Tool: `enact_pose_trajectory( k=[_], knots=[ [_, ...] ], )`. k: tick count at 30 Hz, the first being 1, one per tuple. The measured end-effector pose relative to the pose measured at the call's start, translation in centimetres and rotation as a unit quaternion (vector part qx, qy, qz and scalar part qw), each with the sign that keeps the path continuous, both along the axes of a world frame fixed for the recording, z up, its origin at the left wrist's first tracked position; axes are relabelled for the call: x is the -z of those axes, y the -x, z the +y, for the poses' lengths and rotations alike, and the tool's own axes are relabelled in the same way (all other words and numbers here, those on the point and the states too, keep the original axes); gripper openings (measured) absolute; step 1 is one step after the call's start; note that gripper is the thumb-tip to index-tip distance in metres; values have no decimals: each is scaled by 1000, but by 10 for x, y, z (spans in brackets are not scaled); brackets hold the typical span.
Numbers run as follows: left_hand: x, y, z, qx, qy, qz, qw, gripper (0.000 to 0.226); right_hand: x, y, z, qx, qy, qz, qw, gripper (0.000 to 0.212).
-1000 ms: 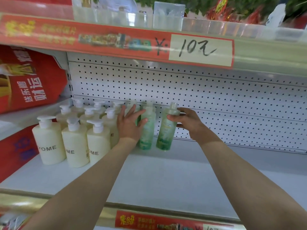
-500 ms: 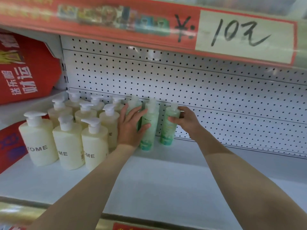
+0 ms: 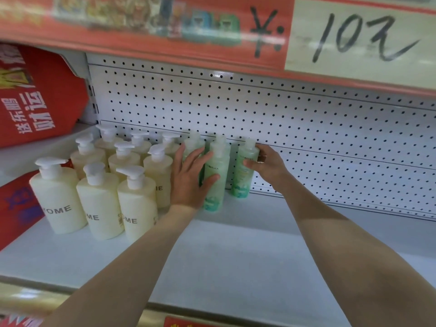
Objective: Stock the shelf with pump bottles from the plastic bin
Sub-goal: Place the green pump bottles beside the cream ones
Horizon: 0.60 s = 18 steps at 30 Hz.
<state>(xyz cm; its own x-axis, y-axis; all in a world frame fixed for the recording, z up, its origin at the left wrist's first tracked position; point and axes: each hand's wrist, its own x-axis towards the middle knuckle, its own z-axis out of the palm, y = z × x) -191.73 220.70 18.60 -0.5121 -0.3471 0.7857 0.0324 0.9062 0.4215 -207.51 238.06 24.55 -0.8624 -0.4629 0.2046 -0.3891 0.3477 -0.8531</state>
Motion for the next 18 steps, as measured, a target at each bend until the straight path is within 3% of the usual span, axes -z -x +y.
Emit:
enact_pose_trajectory(
  k=[6, 12, 18],
  knots=[
    [-7, -7, 3, -16, 7, -30, 999, 62, -2, -13, -2, 36, -13, 5, 999, 67],
    [-45, -31, 23, -25, -26, -166, 985, 64, -34, -59, 4, 104, -93, 48, 989, 88],
    [-97, -103, 32, -20, -37, -117, 992, 69, -80, -153, 17, 116, -181, 183, 959, 75]
  ],
)
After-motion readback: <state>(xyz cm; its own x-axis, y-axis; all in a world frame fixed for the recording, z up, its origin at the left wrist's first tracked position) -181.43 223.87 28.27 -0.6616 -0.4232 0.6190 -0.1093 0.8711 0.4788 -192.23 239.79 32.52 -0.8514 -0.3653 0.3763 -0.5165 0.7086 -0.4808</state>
